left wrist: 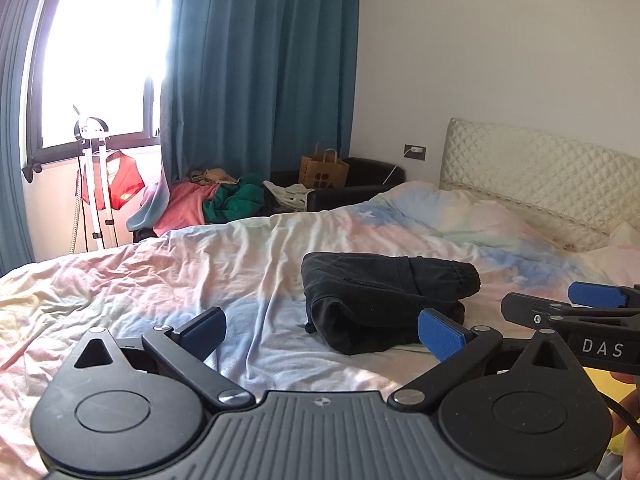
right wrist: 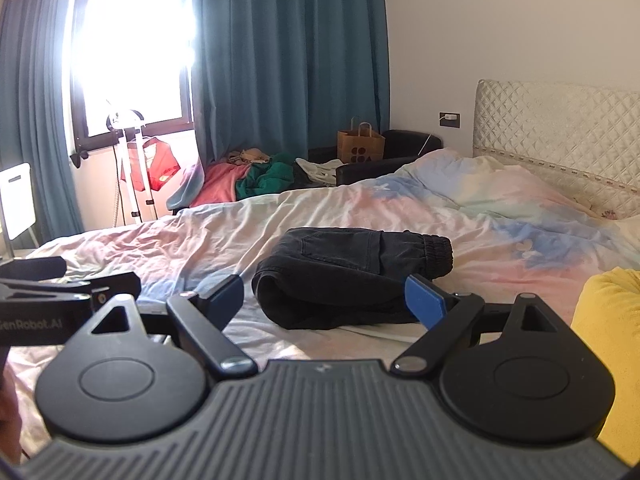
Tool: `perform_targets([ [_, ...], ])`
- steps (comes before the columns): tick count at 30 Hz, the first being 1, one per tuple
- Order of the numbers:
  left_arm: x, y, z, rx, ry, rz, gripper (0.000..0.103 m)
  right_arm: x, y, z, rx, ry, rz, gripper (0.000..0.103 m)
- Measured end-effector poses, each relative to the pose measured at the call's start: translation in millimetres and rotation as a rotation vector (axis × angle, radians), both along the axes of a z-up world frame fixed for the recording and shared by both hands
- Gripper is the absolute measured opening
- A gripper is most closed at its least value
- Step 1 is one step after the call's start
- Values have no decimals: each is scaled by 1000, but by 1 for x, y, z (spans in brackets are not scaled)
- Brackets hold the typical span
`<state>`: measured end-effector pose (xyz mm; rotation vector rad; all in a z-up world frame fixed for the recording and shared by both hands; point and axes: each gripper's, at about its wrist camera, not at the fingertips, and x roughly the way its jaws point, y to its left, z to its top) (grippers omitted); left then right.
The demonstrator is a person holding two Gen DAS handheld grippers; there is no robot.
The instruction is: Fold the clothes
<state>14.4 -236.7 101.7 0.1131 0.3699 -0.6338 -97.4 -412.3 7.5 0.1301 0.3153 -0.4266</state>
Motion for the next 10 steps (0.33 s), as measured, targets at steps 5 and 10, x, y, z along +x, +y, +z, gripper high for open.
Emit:
perform_targets([
  [5,-7,-4,-4,20,-44,-12,103,-1,4,-4,0,-5,-13,89],
  [10,-9,-2,-3,15,-47,0,103,-2,8,-5,-5,-7,-20,89],
])
